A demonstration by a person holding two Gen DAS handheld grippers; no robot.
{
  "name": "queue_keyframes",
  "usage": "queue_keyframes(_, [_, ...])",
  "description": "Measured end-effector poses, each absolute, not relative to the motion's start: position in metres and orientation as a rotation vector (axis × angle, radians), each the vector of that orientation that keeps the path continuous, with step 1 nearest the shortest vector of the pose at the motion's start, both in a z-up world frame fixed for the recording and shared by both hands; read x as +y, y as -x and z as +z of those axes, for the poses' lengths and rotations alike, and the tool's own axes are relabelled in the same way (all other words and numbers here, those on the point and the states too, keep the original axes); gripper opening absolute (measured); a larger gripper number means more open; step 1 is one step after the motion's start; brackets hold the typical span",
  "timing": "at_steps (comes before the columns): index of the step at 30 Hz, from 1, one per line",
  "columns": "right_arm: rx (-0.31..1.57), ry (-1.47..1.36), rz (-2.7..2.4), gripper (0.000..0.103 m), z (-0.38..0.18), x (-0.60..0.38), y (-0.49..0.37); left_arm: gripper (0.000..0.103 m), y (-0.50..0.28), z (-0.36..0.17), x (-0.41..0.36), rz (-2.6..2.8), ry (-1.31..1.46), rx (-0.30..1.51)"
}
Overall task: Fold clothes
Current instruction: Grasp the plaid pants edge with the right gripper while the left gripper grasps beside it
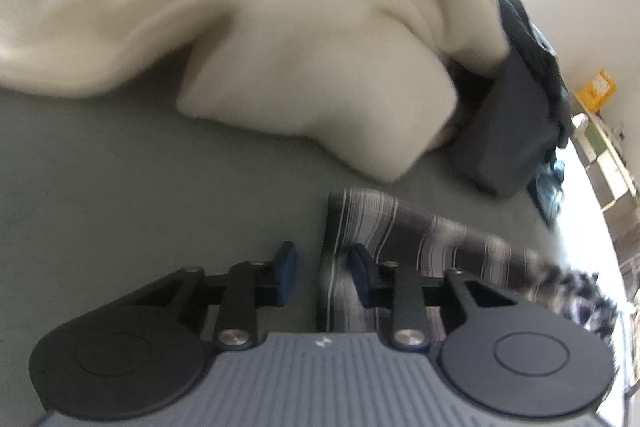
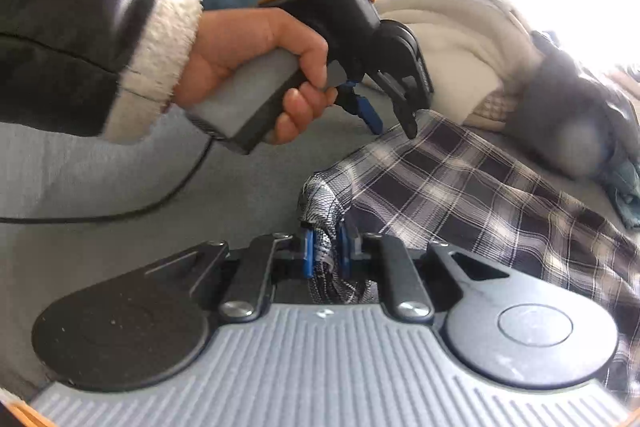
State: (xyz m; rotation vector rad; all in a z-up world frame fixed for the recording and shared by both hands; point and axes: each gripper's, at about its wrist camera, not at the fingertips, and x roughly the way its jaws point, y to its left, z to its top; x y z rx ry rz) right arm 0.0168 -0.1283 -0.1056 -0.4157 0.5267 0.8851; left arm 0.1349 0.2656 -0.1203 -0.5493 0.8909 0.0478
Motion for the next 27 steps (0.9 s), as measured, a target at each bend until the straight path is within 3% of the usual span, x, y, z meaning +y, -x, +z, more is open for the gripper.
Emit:
queue_keyframes(8, [0.555, 0.359, 0.876, 0.011, -0.101, -0.138, -0.013, 0.029, -0.148, -0.123, 0.264, 0.015, 0.606, 0.902])
queue_keyframes(11, [0.556, 0.361, 0.879, 0.011, -0.103, -0.137, -0.015, 0.04, -0.149, -0.121, 0.255, -0.019, 0.631, 0.928])
queue_keyframes(14, [0.559, 0.362, 0.881, 0.011, -0.104, -0.136, -0.021, 0.042, -0.15, -0.119, 0.247, -0.035, 0.62, 0.942])
queue_keyframes(17, [0.558, 0.371, 0.882, 0.011, -0.106, -0.133, -0.024, 0.037, -0.153, -0.118, 0.235, -0.016, 0.582, 0.933])
queue_keyframes(23, [0.556, 0.383, 0.872, 0.011, -0.107, -0.131, -0.025, 0.016, -0.159, -0.115, 0.207, -0.016, 0.518, 0.924])
queue_keyframes(27, [0.567, 0.371, 0.866, 0.011, -0.107, -0.132, -0.027, 0.011, -0.163, -0.115, 0.196, -0.006, 0.57, 0.918])
